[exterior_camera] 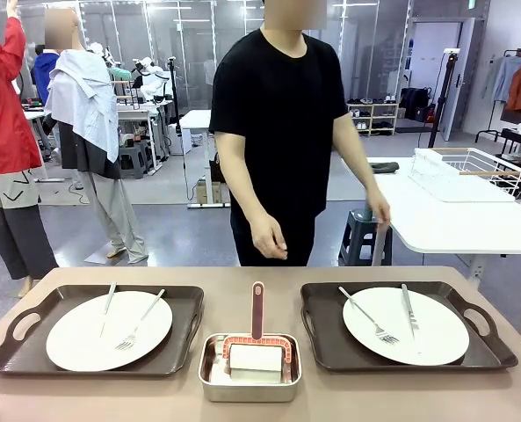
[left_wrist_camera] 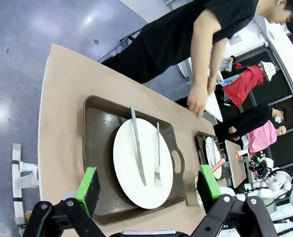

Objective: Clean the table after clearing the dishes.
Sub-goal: When the left (or right) Handle tray is removed, use the left hand (or right hand) to clean the left (or right) side of the table with the Lint Roller.

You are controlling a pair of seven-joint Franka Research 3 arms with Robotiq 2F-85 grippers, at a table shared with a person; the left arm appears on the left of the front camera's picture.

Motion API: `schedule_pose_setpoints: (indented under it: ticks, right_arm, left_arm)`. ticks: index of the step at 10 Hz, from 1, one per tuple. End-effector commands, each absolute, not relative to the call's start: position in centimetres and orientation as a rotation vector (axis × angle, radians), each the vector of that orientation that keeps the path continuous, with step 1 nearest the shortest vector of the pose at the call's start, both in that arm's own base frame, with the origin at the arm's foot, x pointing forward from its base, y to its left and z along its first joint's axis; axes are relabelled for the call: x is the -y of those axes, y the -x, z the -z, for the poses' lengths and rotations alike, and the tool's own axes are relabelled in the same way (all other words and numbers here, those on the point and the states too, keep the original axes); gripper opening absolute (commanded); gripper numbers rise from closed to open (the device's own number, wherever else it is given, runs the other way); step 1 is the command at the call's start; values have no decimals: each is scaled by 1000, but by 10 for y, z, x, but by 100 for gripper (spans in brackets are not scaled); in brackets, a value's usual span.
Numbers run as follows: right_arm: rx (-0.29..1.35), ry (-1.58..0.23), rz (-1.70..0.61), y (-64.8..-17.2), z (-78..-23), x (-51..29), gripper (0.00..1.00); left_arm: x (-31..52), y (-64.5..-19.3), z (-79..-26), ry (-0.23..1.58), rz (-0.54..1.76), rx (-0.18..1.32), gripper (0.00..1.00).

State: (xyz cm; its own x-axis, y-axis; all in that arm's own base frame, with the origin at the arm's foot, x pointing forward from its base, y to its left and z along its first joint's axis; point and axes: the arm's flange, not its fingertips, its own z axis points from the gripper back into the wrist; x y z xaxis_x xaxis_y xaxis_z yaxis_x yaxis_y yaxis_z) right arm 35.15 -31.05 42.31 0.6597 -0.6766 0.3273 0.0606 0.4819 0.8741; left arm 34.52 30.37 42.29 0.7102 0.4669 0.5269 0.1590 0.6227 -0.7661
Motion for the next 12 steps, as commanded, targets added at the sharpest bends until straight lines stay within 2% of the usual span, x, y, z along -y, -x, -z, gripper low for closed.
schedule_pose_setpoints:
  ticks: [1,12]
  right_arm:
    - [739,-984,499,-351,-424,311,100]
    - [739,-984,499,-351,-424,311,100]
  left_arm:
    - [-307,-343,-425,912,-194,790,100]
    - [-307,-343,-425,912,-194,790,100]
